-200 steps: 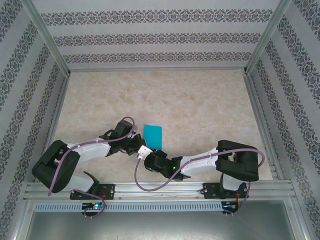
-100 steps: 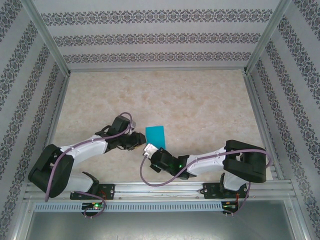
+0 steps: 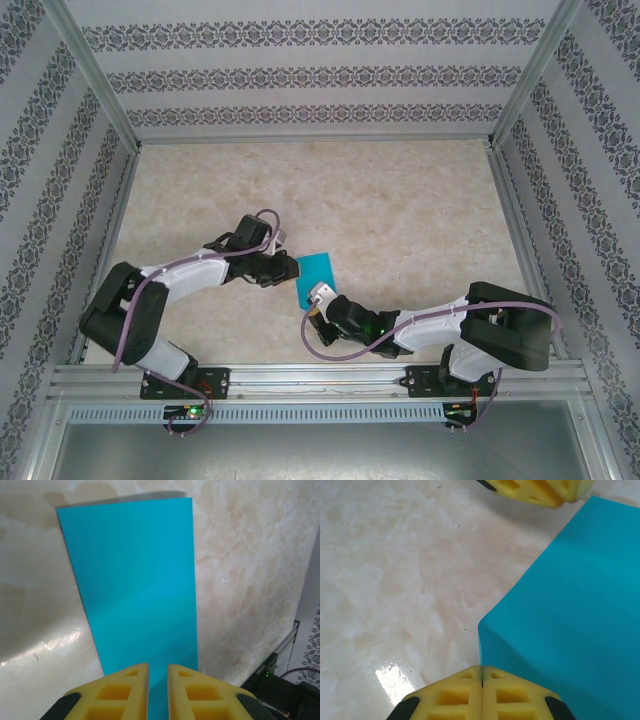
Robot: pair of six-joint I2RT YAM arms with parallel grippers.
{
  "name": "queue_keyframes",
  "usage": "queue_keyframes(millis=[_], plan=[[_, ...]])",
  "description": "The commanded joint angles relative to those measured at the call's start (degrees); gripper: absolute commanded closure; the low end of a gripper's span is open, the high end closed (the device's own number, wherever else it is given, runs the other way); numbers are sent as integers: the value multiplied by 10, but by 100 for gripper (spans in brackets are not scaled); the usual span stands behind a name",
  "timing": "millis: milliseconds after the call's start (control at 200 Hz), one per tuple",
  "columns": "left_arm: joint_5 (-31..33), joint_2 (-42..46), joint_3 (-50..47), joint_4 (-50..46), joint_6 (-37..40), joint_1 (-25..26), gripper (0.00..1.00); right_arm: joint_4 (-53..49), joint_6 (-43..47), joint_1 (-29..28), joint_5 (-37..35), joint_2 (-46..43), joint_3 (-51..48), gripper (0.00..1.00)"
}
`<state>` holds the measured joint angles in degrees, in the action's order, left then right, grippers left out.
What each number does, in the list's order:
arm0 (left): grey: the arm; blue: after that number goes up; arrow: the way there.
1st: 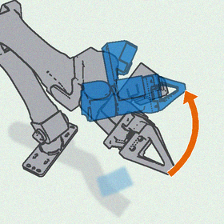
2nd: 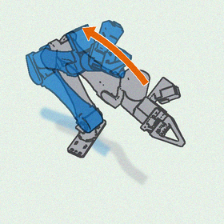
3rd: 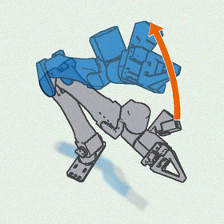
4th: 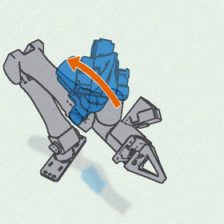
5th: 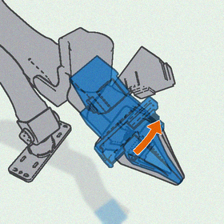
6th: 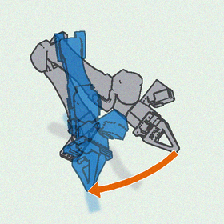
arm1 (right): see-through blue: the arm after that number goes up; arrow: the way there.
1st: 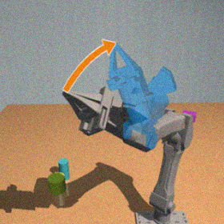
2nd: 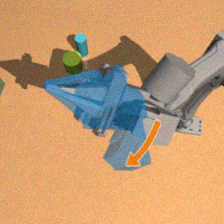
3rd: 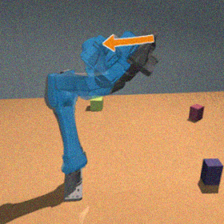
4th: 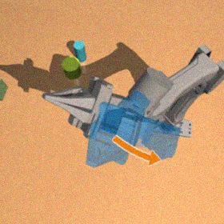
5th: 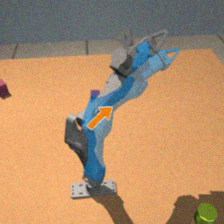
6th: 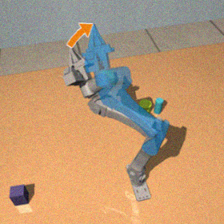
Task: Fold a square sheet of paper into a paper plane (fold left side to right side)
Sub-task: Third fold the triangle at the center of the table.
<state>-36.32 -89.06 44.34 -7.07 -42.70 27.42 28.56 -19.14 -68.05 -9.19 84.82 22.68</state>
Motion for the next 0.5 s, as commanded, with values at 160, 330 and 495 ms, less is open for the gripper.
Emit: queue_keyframes(millis=[160,330,495], plan=[[-19,-98,80,-9,57,27,87,57,-45,9,38,0,-15,100],[-4,-146,110,-33,77,35,90,68,-59,14,48,13,-15,100],[18,-168,109,-44,86,37,92,74,-78,24,56,13,-21,100]])
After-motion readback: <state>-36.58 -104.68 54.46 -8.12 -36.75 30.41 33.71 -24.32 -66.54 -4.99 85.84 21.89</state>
